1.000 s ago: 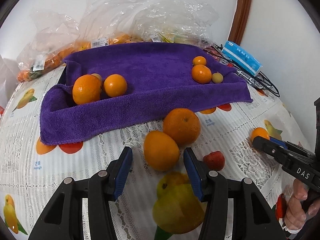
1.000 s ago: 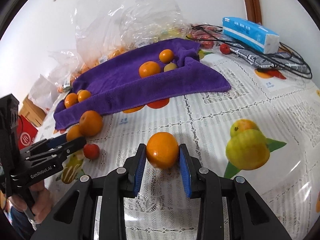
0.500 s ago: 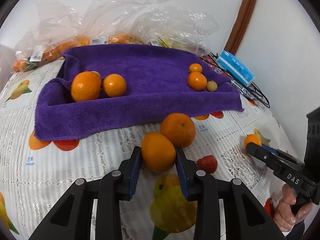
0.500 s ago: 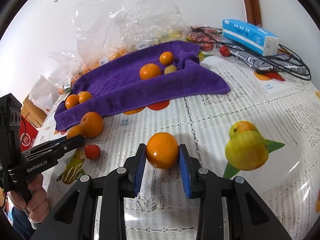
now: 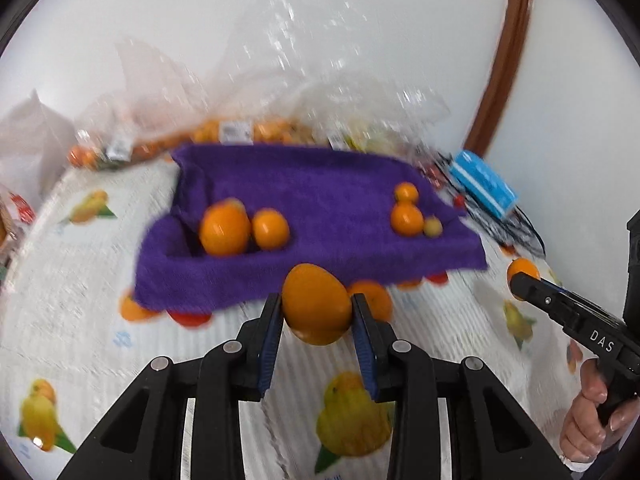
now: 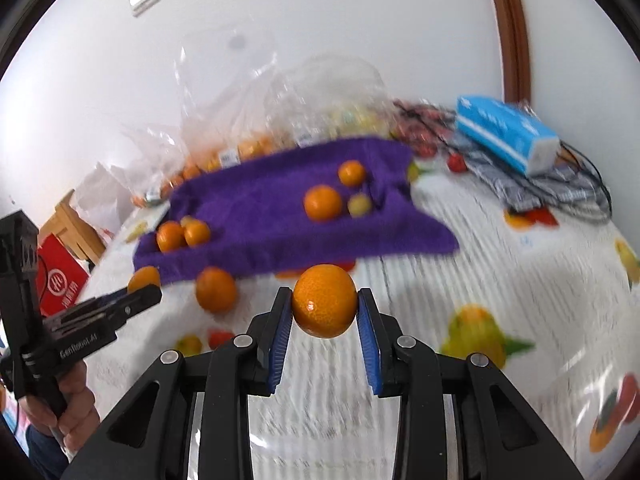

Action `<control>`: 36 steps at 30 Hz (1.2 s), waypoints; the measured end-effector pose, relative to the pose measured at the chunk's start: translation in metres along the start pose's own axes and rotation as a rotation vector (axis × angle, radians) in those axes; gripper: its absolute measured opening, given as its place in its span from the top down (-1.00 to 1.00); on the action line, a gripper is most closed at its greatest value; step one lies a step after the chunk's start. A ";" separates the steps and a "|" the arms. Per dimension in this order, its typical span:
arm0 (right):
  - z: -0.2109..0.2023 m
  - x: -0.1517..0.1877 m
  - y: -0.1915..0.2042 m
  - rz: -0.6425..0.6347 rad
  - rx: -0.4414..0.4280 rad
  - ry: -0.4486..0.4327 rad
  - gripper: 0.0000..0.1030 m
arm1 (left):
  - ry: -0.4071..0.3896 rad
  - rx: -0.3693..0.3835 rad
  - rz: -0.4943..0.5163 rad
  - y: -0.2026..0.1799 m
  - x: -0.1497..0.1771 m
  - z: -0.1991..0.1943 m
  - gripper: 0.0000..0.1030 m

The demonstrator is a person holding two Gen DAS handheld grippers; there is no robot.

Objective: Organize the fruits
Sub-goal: 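Carry both oranges over the towel and open both tools to release them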

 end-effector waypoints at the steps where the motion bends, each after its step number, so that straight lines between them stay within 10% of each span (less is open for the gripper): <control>1: 0.001 -0.005 0.002 -0.003 -0.004 -0.004 0.37 | -0.010 -0.007 -0.003 0.001 -0.005 -0.001 0.37; 17: 0.048 -0.091 0.056 -0.085 -0.075 -0.082 0.37 | -0.109 -0.120 -0.128 0.042 -0.072 0.040 0.37; 36: 0.089 -0.075 0.037 -0.069 -0.071 -0.043 0.37 | -0.054 -0.148 -0.150 0.044 -0.048 0.071 0.37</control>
Point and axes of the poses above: each gripper's, at about its wrist camera, not at the fingertips, and z roughly the way its jaws point, y to its left, x to its underside, the point moved 1 cm from there along z, roughly the way its jaws point, and after that the axes turned 14 degrees about z, right-handed, at the moved point
